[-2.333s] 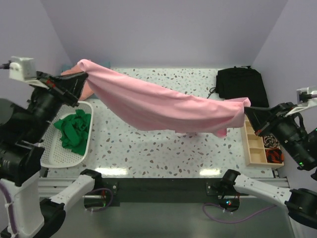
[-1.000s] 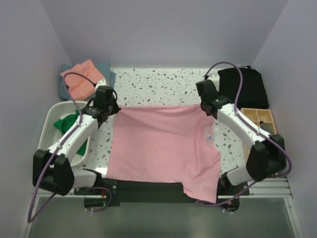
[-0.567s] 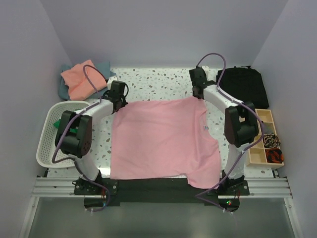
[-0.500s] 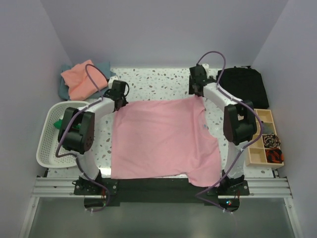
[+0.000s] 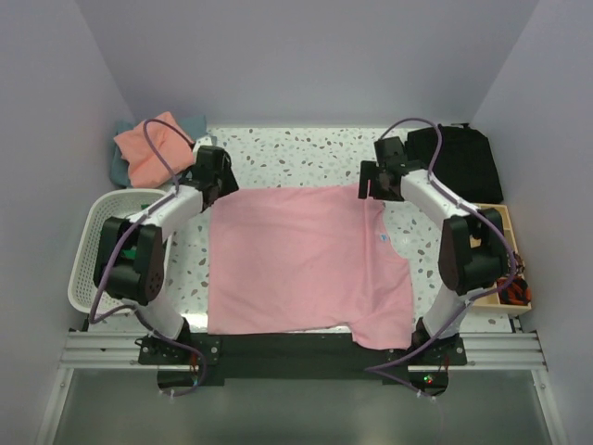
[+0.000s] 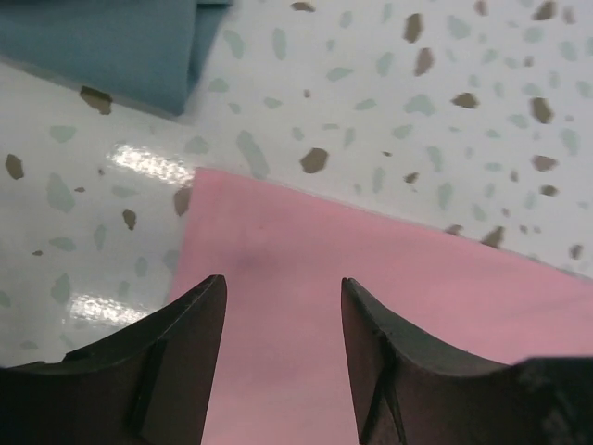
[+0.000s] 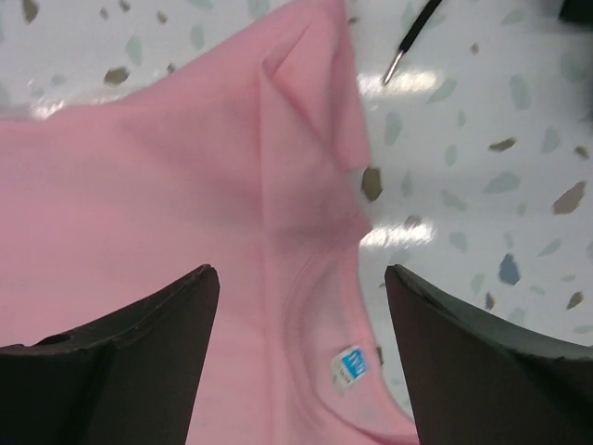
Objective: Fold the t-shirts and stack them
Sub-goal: Flatten out the tshirt
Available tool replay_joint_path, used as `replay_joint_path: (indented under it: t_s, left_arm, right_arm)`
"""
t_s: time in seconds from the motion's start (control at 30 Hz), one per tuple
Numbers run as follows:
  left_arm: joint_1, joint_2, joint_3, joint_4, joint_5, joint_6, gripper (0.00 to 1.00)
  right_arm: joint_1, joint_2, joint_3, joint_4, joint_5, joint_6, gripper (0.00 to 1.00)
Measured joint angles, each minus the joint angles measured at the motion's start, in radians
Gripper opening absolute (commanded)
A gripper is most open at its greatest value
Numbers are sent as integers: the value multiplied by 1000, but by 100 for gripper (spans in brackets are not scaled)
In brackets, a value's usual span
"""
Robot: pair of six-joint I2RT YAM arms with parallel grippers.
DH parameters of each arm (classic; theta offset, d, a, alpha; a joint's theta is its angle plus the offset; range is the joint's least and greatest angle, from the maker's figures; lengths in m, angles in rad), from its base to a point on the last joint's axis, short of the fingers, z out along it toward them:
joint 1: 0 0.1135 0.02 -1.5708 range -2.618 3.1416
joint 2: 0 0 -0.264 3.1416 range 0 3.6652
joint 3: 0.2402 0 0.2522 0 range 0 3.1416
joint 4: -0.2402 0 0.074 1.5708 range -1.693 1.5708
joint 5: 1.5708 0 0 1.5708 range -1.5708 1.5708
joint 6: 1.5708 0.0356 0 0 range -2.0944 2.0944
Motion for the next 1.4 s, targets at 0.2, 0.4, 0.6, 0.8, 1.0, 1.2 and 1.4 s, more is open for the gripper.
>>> replay_joint_path:
  t_s: [0.2, 0.4, 0.6, 0.8, 1.0, 1.2, 1.4]
  left_arm:
    - [-25, -166, -128, 186, 293, -32, 56]
    - [-44, -77, -224, 331, 526, -78, 55]
    - [-46, 0, -289, 381, 617, -107, 54]
    - [-46, 4, -293, 410, 623, -101, 53]
    - [-45, 4, -293, 388, 563, -62, 53]
    - [-46, -5, -293, 354, 463, -17, 54]
    - [-45, -10, -288, 338, 392, 14, 54]
  right_arm:
    - [6, -162, -175, 19, -226, 39, 72]
    - [6, -214, -291, 48, -317, 87, 75]
    - [5, -240, -414, 94, -347, 117, 77]
    - [-7, -240, -502, 163, -356, 127, 79]
    - [-18, -229, -506, 193, -294, 127, 83]
    - [-23, -229, -508, 179, -179, 130, 84]
    - [-27, -229, -507, 125, -85, 135, 87]
